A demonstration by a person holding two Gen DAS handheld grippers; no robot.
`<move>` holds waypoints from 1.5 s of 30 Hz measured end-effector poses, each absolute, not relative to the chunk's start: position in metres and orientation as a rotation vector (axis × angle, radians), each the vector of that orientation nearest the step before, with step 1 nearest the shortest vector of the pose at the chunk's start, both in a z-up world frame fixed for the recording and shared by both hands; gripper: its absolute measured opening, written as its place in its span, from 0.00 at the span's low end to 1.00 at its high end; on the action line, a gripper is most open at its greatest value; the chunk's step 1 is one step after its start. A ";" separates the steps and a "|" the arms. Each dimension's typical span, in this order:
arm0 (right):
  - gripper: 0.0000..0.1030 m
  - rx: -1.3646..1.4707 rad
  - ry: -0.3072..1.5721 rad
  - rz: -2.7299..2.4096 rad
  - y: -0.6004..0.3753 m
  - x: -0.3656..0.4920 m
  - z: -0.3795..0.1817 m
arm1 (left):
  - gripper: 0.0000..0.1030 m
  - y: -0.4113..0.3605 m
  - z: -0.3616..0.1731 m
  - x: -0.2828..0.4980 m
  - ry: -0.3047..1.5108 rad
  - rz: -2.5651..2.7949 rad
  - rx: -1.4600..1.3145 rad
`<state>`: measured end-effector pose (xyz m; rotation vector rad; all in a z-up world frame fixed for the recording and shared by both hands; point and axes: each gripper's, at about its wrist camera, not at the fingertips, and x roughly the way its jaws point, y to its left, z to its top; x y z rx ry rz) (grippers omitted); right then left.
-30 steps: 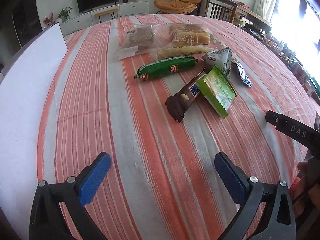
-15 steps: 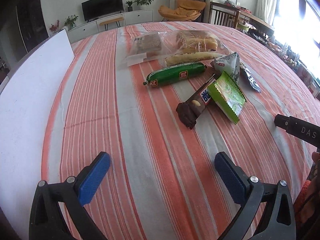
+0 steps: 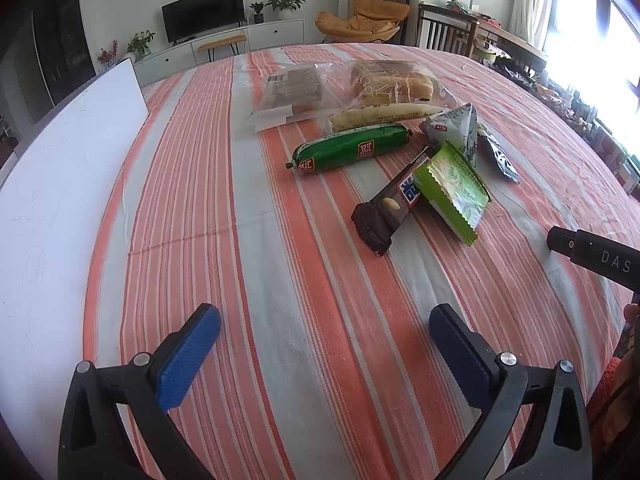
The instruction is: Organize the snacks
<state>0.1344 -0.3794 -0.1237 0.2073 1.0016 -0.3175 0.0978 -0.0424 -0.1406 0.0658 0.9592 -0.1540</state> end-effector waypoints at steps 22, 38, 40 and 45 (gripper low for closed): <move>0.88 0.207 1.002 -0.317 -0.380 0.134 -0.124 | 0.90 -0.056 -0.128 0.149 1.093 -0.232 0.115; 0.88 0.206 1.002 -0.314 -0.379 0.135 -0.125 | 0.22 -0.080 -0.121 0.161 1.052 -0.362 0.122; 0.88 0.206 1.002 -0.315 -0.379 0.135 -0.125 | 0.20 -0.074 -0.121 0.152 1.059 -0.355 0.102; 0.89 0.205 1.003 -0.315 -0.379 0.135 -0.124 | 0.20 -0.053 -0.116 0.121 1.065 -0.330 0.057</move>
